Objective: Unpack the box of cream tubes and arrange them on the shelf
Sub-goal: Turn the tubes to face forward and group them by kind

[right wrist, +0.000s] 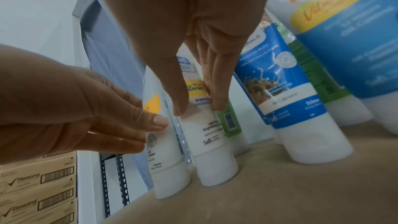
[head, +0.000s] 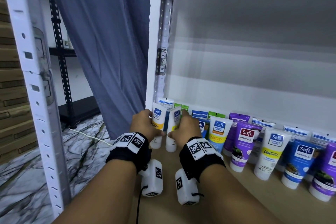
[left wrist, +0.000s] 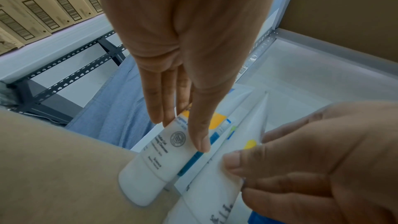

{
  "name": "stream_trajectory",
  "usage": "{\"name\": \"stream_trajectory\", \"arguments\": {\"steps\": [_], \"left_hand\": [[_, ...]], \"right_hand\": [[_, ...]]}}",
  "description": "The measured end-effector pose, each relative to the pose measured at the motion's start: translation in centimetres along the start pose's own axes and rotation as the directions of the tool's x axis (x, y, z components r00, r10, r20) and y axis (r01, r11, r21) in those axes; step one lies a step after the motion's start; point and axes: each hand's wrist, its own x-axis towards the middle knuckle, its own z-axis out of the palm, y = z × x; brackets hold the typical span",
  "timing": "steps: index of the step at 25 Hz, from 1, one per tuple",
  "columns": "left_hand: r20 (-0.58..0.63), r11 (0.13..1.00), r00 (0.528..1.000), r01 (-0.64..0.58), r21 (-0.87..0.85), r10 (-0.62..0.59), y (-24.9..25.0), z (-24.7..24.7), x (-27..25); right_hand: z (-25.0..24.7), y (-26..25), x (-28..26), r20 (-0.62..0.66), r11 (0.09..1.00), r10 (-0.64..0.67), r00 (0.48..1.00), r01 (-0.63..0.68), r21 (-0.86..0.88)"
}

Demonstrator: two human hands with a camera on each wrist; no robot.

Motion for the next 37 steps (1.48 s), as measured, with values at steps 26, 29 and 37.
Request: {"name": "stream_trajectory", "arguments": {"steps": [26, 29, 37], "left_hand": [[-0.051, 1.0, 0.999, 0.003, 0.026, -0.002, 0.6, 0.1, -0.9], [-0.06, 0.999, 0.998, 0.014, 0.035, -0.012, 0.5, 0.1, -0.9], [-0.064, 0.998, 0.998, 0.033, 0.063, -0.029, 0.9, 0.2, -1.0]], "right_hand": [[-2.1, -0.3, -0.8, -0.058, 0.994, 0.052, 0.997, -0.057, -0.089], [-2.4, -0.7, -1.5, -0.071, 0.995, 0.042, 0.997, -0.048, -0.092], [-2.6, -0.9, -1.8, -0.087, 0.995, 0.057, 0.995, -0.064, -0.077]]}}
